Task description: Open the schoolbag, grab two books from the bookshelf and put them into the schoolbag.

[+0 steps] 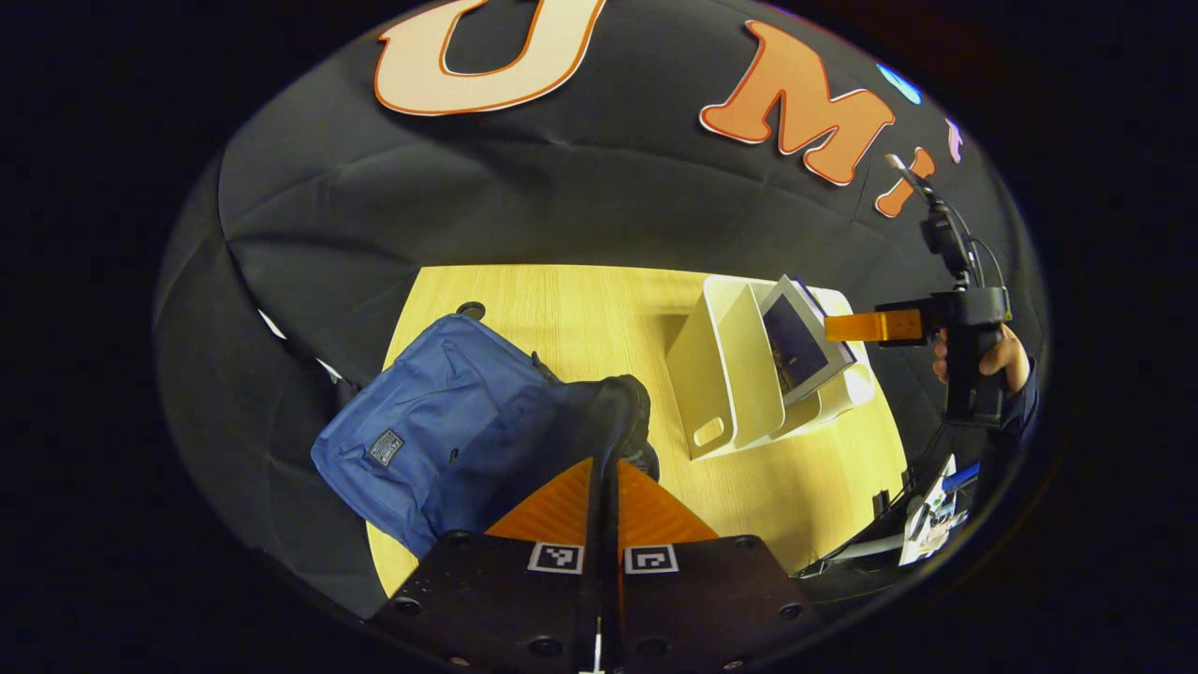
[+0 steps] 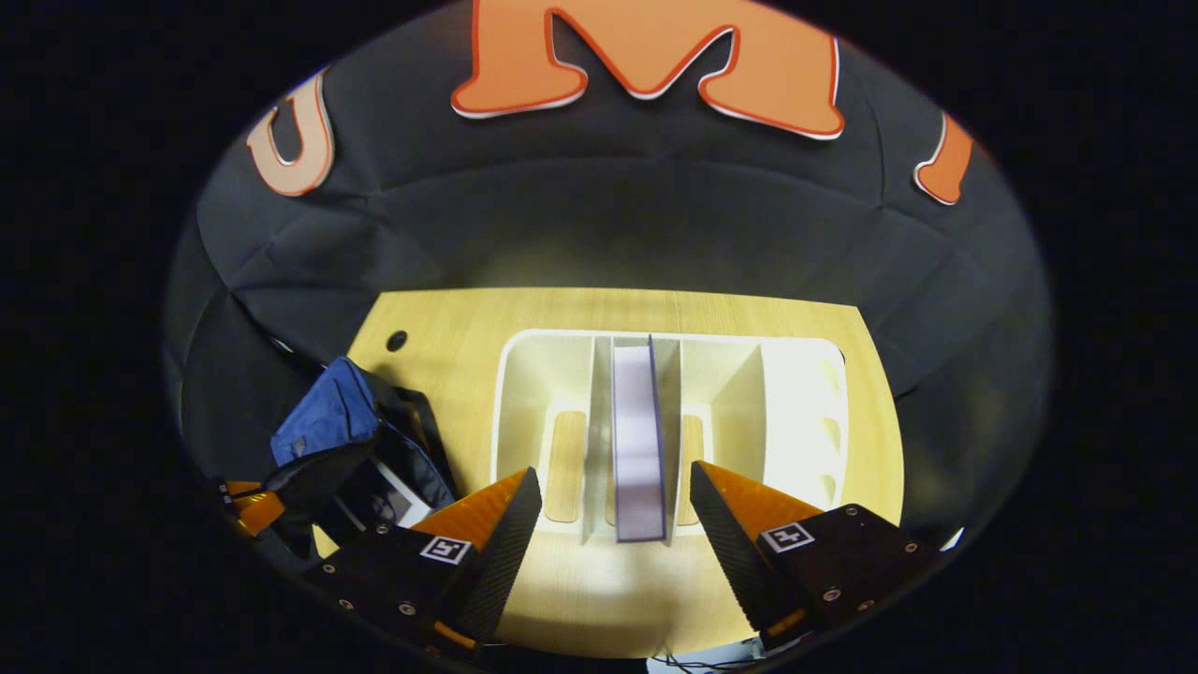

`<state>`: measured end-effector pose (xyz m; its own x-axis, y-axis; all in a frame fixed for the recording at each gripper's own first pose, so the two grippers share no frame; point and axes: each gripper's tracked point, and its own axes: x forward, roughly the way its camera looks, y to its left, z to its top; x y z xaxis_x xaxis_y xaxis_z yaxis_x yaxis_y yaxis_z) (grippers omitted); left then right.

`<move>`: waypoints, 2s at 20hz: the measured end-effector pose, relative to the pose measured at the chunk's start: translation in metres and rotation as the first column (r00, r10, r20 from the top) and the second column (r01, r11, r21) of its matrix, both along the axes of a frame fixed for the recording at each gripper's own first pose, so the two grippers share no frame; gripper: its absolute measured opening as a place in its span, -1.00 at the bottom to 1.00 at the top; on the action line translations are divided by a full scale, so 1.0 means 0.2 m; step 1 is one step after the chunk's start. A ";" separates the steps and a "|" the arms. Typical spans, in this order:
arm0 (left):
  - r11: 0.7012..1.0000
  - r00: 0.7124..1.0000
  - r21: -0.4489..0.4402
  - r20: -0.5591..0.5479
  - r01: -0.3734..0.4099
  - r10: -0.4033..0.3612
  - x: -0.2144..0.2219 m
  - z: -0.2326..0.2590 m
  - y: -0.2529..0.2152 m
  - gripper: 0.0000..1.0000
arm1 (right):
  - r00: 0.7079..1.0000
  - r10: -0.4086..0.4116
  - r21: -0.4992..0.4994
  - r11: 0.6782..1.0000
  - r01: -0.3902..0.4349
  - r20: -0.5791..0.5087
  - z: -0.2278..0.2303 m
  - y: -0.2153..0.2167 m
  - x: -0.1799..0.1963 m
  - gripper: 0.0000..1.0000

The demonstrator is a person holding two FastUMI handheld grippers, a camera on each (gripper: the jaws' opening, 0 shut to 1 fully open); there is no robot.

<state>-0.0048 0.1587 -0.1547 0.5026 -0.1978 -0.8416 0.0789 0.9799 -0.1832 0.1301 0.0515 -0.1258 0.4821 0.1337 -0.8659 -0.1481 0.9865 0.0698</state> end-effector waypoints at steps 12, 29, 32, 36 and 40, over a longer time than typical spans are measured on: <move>1.000 1.000 -0.024 -0.013 -0.014 0.014 -0.02 -0.03 0.00 -0.96 | 0.959 0.074 -0.118 0.987 -0.110 -0.274 -0.39 -0.01 0.08 0.32; 0.999 1.000 -0.035 -0.013 -0.007 0.006 -0.03 -0.03 0.00 -0.96 | 0.964 0.119 -0.014 0.992 -0.126 -0.238 -0.06 -0.10 -0.02 -0.20; 0.999 1.000 -0.039 -0.013 -0.005 0.005 -0.03 -0.04 0.00 -0.96 | 0.973 0.137 0.024 0.991 -0.134 -0.186 0.13 -0.15 -0.08 -0.20; 0.999 1.000 -0.043 -0.012 0.002 -0.003 -0.02 -0.04 -0.01 -0.96 | 0.981 0.141 0.098 0.987 -0.128 -0.135 0.35 -0.19 -0.21 -0.21; 0.999 1.000 -0.037 -0.002 0.003 -0.003 -0.02 -0.03 -0.01 -0.96 | 0.984 0.158 0.176 0.974 -0.142 -0.078 0.49 -0.16 -0.38 -0.21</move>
<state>-0.0079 0.1574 -0.1603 0.5001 -0.2304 -0.8348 0.0814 0.9722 -0.2195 0.0543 0.0197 -0.0285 0.3655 0.3465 -0.8639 -0.2788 0.9263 0.2535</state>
